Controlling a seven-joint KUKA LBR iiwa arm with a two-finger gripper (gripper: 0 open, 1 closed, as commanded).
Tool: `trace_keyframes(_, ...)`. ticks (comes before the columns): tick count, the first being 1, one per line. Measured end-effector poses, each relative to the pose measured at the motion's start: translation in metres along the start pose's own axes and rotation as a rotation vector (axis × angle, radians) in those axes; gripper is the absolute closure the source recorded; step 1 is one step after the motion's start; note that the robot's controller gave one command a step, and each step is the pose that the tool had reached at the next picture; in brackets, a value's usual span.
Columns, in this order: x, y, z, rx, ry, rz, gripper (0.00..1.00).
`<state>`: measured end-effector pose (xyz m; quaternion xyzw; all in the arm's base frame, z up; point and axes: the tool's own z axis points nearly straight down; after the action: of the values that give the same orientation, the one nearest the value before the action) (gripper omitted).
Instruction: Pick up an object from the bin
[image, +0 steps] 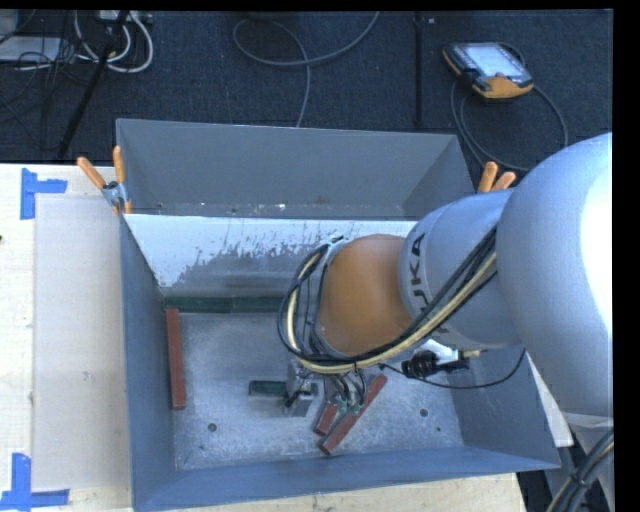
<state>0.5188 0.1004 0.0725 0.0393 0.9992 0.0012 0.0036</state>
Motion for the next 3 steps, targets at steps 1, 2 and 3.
trace_keyframes(1, 0.000, 0.000, 0.000, 0.000, 0.000, 0.001, 1.00)
trace_keyframes(2, 0.004, 0.014, -0.001, 0.006, 0.001, -0.131, 1.00)
trace_keyframes(3, 0.014, 0.035, -0.001, -0.002, 0.001, -0.379, 1.00)
